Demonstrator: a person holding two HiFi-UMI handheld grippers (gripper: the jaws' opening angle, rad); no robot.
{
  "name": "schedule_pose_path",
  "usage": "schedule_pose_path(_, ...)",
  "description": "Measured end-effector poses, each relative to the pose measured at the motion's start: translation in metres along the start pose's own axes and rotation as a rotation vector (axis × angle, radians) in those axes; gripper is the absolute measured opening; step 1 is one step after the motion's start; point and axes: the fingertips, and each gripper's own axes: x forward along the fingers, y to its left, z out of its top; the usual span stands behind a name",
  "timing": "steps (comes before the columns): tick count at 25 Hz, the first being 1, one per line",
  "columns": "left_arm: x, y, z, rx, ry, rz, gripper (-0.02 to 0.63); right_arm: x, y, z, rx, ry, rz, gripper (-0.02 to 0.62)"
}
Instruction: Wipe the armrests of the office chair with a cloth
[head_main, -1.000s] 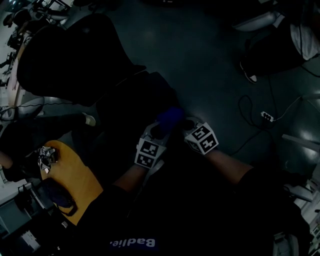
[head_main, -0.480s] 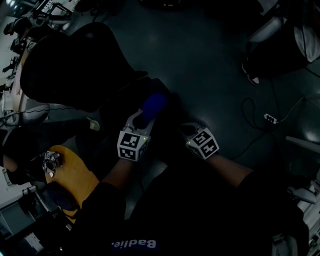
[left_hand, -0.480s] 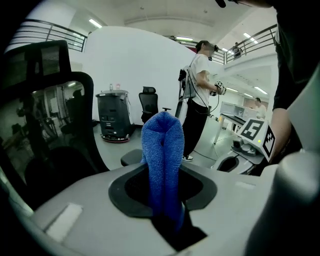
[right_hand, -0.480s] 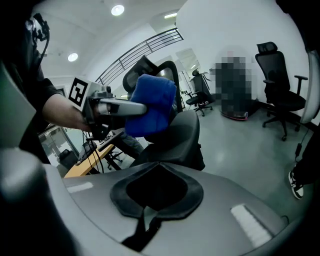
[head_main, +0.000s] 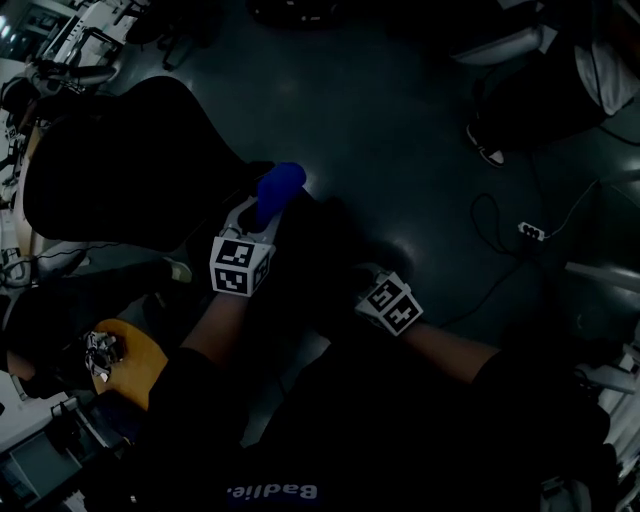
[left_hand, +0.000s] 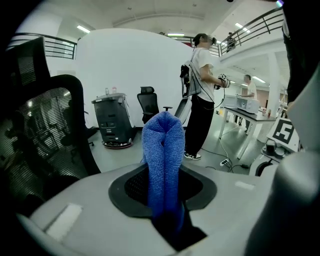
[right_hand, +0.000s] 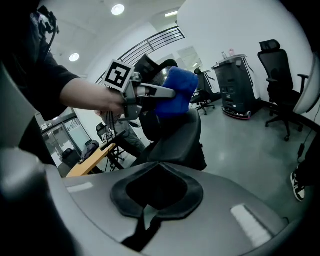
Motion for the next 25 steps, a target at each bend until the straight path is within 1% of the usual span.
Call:
schedule_pose_path(3, 0.018, 0.013, 0.007, 0.003, 0.022, 0.012, 0.129, -0.002, 0.002, 0.001, -0.004, 0.008, 0.005, 0.005)
schedule_pose_path(7, 0.048, 0.012, 0.007, 0.031, 0.066, 0.008, 0.129, -0.008, -0.003, -0.002, -0.004, 0.007, 0.008, 0.005)
schedule_pose_path(10, 0.065, -0.001, -0.004, 0.059, 0.103, -0.018, 0.13, -0.01, -0.002, -0.003, -0.002, 0.004, 0.015, 0.005)
schedule_pose_path(12, 0.072, -0.01, -0.008, 0.074, 0.114, -0.031, 0.13, -0.011, -0.003, -0.005, 0.001, 0.003, 0.019, 0.005)
schedule_pose_path(14, 0.076, -0.017, -0.006, 0.091, 0.108, -0.029, 0.129, -0.012, -0.007, -0.005, 0.002, 0.002, 0.02, 0.005)
schedule_pose_path(16, 0.078, -0.026, -0.003, 0.125, 0.106, -0.037, 0.129, -0.014, -0.009, -0.006, 0.005, 0.001, 0.019, 0.005)
schedule_pose_path(19, 0.076, -0.047, -0.008, 0.184, 0.111, -0.073, 0.129, -0.017, -0.01, -0.011, 0.014, 0.0, 0.017, 0.005)
schedule_pose_path(21, 0.074, -0.061, -0.011, 0.208, 0.109, -0.093, 0.129, -0.017, -0.01, -0.014, 0.02, -0.002, 0.013, 0.005)
schedule_pose_path(23, 0.071, -0.072, -0.015, 0.218, 0.106, -0.104, 0.129, -0.016, -0.008, -0.015, 0.025, -0.003, 0.009, 0.005)
schedule_pose_path(25, 0.068, -0.078, -0.017, 0.211, 0.103, -0.111, 0.129, -0.014, -0.007, -0.016, 0.027, -0.003, 0.005, 0.005)
